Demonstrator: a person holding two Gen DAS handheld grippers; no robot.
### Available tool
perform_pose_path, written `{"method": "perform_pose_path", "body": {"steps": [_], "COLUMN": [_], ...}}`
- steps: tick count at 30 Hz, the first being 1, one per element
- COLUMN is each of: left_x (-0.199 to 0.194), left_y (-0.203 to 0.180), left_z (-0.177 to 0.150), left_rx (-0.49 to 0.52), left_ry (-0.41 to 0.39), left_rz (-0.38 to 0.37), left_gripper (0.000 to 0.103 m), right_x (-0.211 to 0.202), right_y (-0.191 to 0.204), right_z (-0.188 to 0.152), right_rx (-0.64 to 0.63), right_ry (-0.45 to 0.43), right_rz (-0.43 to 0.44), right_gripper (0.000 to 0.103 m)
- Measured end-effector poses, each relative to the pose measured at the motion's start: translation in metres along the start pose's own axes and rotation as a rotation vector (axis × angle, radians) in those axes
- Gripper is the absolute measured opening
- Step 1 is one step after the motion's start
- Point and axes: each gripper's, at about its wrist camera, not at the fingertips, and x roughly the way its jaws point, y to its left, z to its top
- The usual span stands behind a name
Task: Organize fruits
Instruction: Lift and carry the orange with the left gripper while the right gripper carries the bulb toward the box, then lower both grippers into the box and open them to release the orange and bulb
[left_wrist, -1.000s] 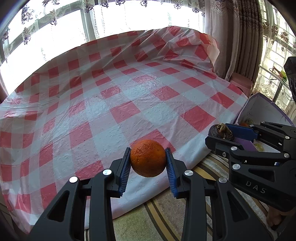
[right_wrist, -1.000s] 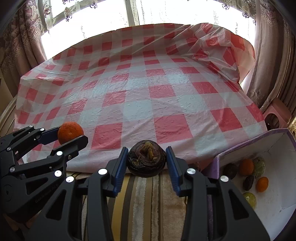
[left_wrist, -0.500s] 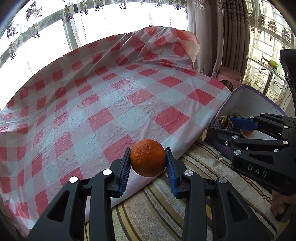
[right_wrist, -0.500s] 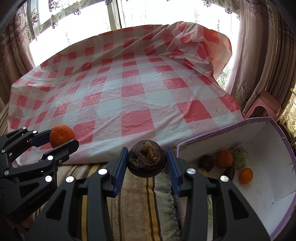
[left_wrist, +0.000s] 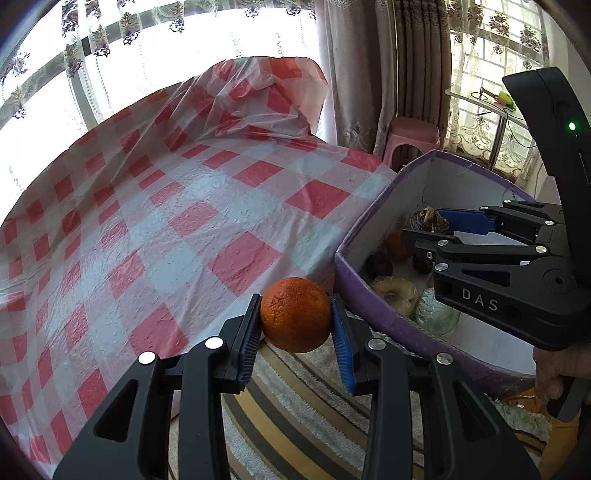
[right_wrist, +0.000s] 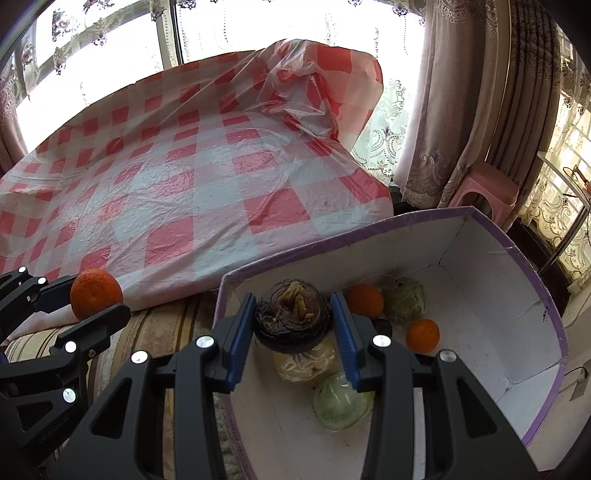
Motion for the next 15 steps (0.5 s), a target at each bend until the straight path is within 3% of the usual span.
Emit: {"method": "perform_pose_path", "body": {"steps": [15], "left_x": [0.034], "left_y": [-0.050], "left_z": [0.029], "left_rx": [0.068], "left_ry": [0.031], "left_rz": [-0.101], "left_gripper": [0.035], "right_x": [0.008], "right_y": [-0.054], "right_z": [0.000], "right_rx": [0.042], "right_ry": [0.012], "right_rz": [-0.142], "right_gripper": [0.042]}}
